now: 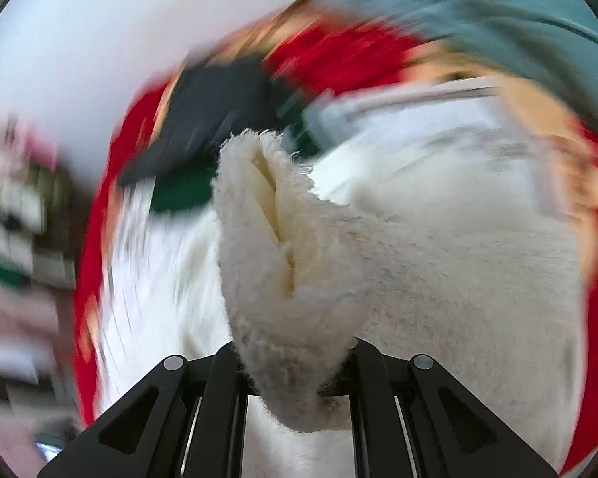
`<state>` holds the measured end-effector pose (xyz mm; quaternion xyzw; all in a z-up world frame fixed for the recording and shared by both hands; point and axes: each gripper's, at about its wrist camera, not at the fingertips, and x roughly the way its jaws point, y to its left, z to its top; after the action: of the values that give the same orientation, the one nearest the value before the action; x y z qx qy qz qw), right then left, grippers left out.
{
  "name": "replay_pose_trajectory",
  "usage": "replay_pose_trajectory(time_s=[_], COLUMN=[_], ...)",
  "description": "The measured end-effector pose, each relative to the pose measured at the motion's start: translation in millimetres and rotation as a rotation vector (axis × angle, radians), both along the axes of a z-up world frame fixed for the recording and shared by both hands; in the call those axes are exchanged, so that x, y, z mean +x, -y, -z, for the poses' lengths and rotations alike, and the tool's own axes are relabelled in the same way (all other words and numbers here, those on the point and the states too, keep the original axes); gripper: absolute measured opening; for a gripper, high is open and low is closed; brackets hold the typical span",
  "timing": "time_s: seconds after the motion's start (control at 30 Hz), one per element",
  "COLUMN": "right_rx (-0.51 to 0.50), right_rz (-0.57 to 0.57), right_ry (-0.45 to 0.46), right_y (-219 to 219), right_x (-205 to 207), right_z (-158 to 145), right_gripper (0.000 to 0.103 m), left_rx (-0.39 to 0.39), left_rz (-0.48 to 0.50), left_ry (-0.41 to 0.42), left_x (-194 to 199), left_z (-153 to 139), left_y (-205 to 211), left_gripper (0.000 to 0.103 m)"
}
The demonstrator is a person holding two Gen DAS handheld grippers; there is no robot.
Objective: Fold large clothes
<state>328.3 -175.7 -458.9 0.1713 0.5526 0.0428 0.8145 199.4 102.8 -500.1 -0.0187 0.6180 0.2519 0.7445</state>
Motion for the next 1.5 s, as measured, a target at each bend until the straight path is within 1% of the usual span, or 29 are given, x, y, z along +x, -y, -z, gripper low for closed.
replay_pose_trajectory(time_s=[0.1,0.13,0.17,0.2,0.23,0.27,0.3,0.33,0.37,0.4,0.47,0.53,0.63,0.7,0.77,0.8,0.87,0.9,0.93,0.97,1.03,1.1,1.2,1.27,1.3,1.37,1.4,1.47,1.5], right_rx=[-0.096,-0.143,-0.230,-0.258,-0.281,-0.269,-0.221,-0.164,-0.085,-0.034,0.032,0.045,0.051,0.063,0.082,0.083,0.074,0.071,0.056,0.030,-0.016,-0.042,-0.053,-0.042,-0.033,-0.025,-0.022,-0.012,-0.011], right_rz=[-0.189,-0.236,-0.294,-0.320,-0.344,-0.348,-0.352,-0.354,-0.345,-0.330,-0.307,-0.275,-0.213,-0.157,-0.108,-0.092,-0.071,-0.065,-0.061,-0.061,-0.074,-0.091,-0.114,-0.118,-0.119,-0.120,-0.121,-0.127,-0.128], right_ry=[-0.090,-0.110,-0.134,-0.148,-0.170,-0.173,-0.159,-0.147,-0.139,-0.132,-0.127,-0.146,-0.218,-0.271,-0.309,-0.315,-0.323,-0.327,-0.337,-0.348,-0.361,-0.365,-0.350,-0.344,-0.343,-0.352,-0.358,-0.371,-0.378], right_y=[-89,-112,-140,-138,-150,-152,-153,-152,-147,-141,-128,-109,-77,-60,-52,-51,-53,-55,-60,-65,-76,-89,-107,-114,-117,-121,-124,-127,-129], right_x=[8,8,7,10,7,3,-2,-6,-14,-22,-37,-47,-60,-69,-73,-73,-68,-65,-66,-66,-67,-67,-66,-64,-62,-61,-60,-61,-62], right_z=[56,69,87,99,109,111,107,100,88,78,62,49,47,54,65,67,77,79,84,87,92,95,96,93,93,94,95,99,101], right_gripper=[0.009,0.010,0.011,0.015,0.023,0.030,0.050,0.067,0.072,0.074,0.074,0.074,0.074,0.074,0.074,0.074,0.074,0.074,0.074,0.074,0.074,0.074,0.074,0.074,0.074,0.074,0.074,0.074,0.074], left_rx=[0.001,-0.005,-0.016,-0.045,-0.069,-0.104,-0.142,-0.187,-0.237,-0.316,-0.428,-0.563,-0.700,-0.709,-0.650,-0.597,-0.473,-0.429,-0.374,-0.353,-0.309,-0.294,-0.299,-0.319,-0.353,-0.397,-0.452,-0.548,-0.582], left_rz=[-0.123,-0.167,-0.199,-0.247,-0.276,-0.314,-0.344,-0.372,-0.404,-0.458,-0.535,-0.645,-0.784,-0.867,-0.935,-0.949,-0.943,-0.932,-0.901,-0.859,-0.741,-0.670,-0.622,-0.608,-0.600,-0.615,-0.630,-0.655,-0.667], left_ry=[-0.023,-0.037,-0.049,-0.068,-0.075,-0.077,-0.074,-0.066,-0.055,-0.037,0.004,0.053,0.116,0.156,0.202,0.218,0.213,0.208,0.203,0.219,0.251,0.301,0.391,0.442,0.458,0.430,0.395,0.359,0.373], left_x=[-33,-46,-54,-67,-76,-87,-95,-102,-109,-118,-126,-135,-143,-146,-148,-146,-139,-135,-129,-124,-111,-105,-94,-86,-79,-72,-68,-65,-71], left_z=[8,13,17,24,29,34,39,43,48,57,70,90,117,126,124,120,112,108,102,96,79,61,39,33,42,61,82,102,108], left_y=[-57,-75,-88,-107,-119,-132,-143,-151,-160,-172,-189,-208,-229,-243,-260,-268,-285,-290,-295,-298,-301,-308,-326,-313,-329,-331,-341,-344,-345], left_gripper=[0.103,0.103,0.103,0.103,0.103,0.103,0.103,0.102,0.102,0.102,0.102,0.102,0.102,0.102,0.096,0.091,0.066,0.059,0.041,0.013,0.012,0.012,0.012,0.012,0.013,0.023,0.023,0.026,0.028])
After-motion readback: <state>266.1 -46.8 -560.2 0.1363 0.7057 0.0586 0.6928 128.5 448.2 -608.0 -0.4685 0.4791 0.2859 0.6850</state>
